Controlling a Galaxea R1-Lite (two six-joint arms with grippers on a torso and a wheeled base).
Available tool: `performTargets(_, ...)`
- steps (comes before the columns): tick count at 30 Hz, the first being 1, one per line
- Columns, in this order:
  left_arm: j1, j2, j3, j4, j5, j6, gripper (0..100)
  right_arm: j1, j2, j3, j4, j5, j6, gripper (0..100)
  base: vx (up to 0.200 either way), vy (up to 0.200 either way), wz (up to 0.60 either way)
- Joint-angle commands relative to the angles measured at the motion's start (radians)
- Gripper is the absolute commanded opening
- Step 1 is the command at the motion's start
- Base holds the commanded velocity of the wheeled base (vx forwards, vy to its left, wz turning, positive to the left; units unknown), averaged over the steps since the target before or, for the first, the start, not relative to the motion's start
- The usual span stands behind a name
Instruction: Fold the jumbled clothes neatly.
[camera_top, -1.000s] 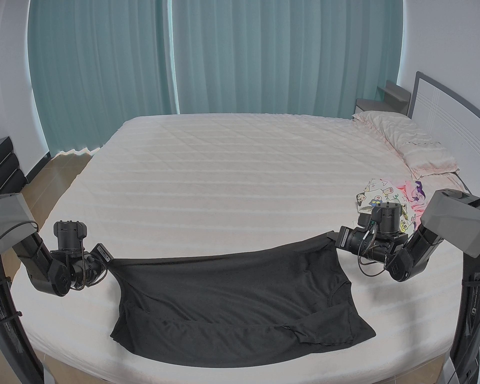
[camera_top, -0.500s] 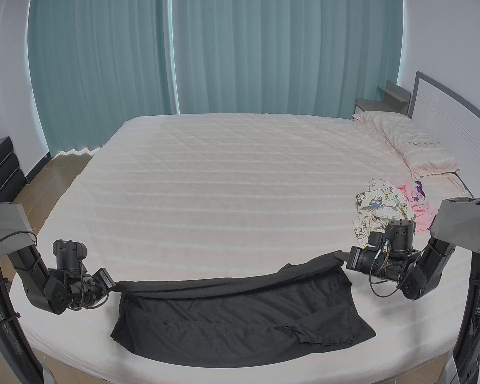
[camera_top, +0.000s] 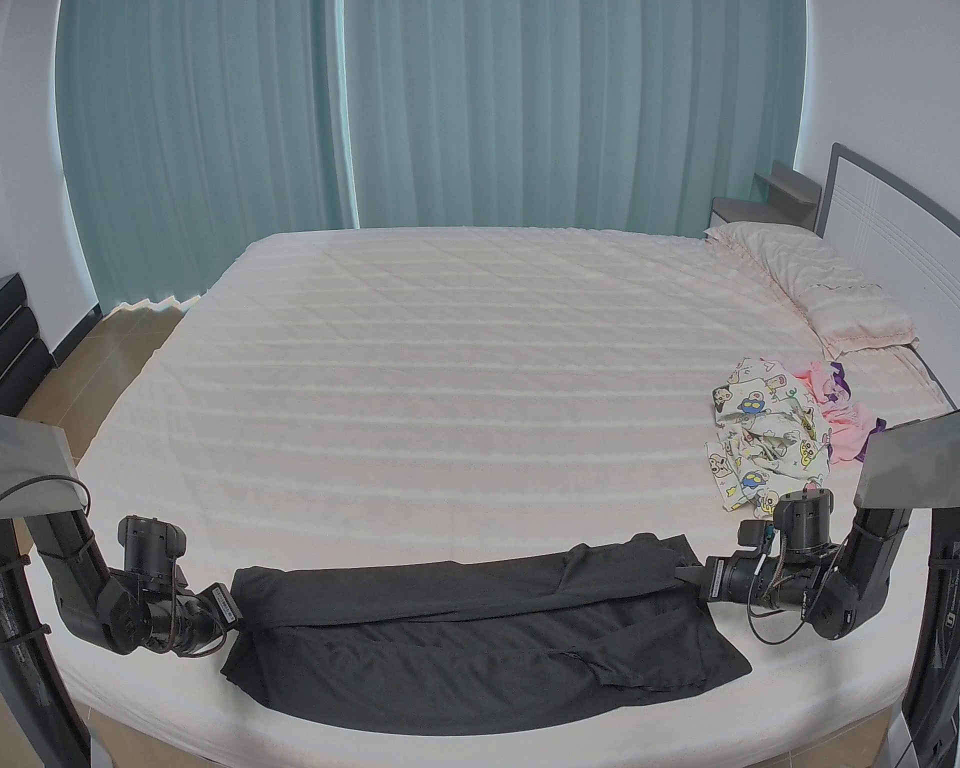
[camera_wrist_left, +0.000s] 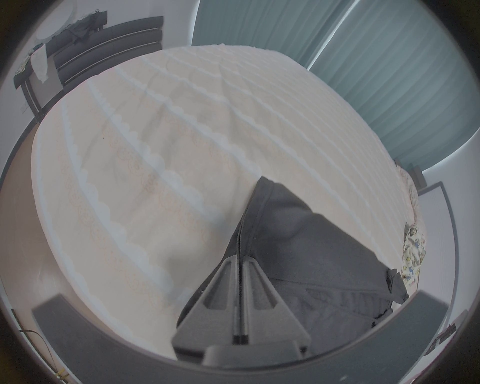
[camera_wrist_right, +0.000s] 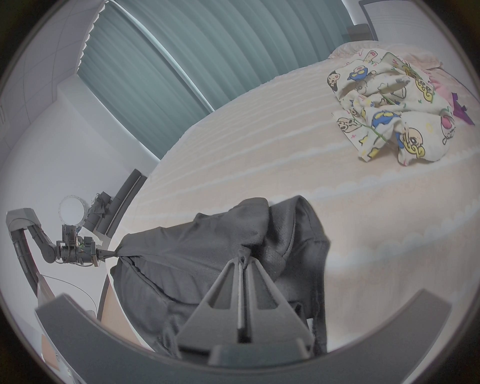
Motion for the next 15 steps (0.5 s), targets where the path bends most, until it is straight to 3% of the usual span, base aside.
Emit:
performTargets(1,-0.012,0.041,0.011,0.001,-0.001,0.004,0,-0.002,0.046,0.035,-0.021,0.001,-0.014,0,0.0,0.0,0.0)
performTargets(6,-0.024,0.049,0.017,-0.001,0.0,0.004,0,-0.008,0.094,0.075,-0.104,0.003,-0.037,0,0.0,0.0,0.0)
performTargets(7,-0.026,0.049,0.017,0.003,-0.001,0.004,0,-0.008,0.1,0.083,-0.11,0.003,-0.037,100,0.0,0.0,0.0)
performTargets(8,-0.026,0.049,0.017,0.004,-0.001,0.004,0,-0.006,0.101,0.088,-0.114,0.003,-0.037,100,0.0,0.0,0.0)
performTargets(9,-0.026,0.049,0.019,0.004,-0.001,0.004,100,-0.006,0.103,0.092,-0.115,0.003,-0.037,100,0.0,0.0,0.0)
performTargets(15,-0.027,0.04,0.034,-0.002,-0.001,0.003,100,-0.009,0.074,0.1,-0.141,0.012,-0.019,100,0.0,0.0,0.0)
